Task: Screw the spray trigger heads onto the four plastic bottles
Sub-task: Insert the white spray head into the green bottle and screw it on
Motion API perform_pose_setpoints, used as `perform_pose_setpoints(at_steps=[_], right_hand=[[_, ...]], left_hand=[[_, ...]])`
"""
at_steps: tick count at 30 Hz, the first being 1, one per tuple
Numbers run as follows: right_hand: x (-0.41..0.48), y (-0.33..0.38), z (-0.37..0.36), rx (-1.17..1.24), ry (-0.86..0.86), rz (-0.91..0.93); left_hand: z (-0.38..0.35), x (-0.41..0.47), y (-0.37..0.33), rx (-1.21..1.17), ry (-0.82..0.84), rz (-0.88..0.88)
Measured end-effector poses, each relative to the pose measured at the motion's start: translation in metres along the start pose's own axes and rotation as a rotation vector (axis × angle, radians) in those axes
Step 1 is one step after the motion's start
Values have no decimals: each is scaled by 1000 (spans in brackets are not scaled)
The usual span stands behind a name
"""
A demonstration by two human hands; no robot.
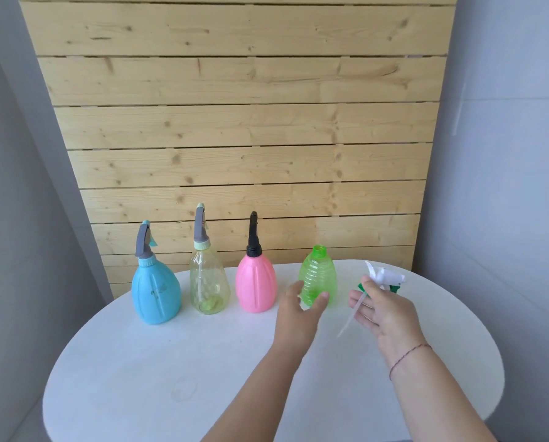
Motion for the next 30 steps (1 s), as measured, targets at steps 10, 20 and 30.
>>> perform_pose_setpoints(at_steps=[10, 20, 30], right_hand=[[14, 16, 6, -64, -114, 122], [13, 32, 2, -120, -120, 310], [-55, 120, 5, -55, -63, 768]], left_hand=[[-31, 77, 23, 177, 69, -86], [-37, 81, 44, 118, -88, -118], [-1, 6, 28, 214, -8, -202]])
Point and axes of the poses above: each hand's wrist, its own x-axis towards the middle knuckle, its own z-axis out of the back of the hand, y = z × x, the point moved 6 cm from there along x, towards the middle knuckle, and after that the axes turned 9 degrees about -z, right-handed, at the moved point
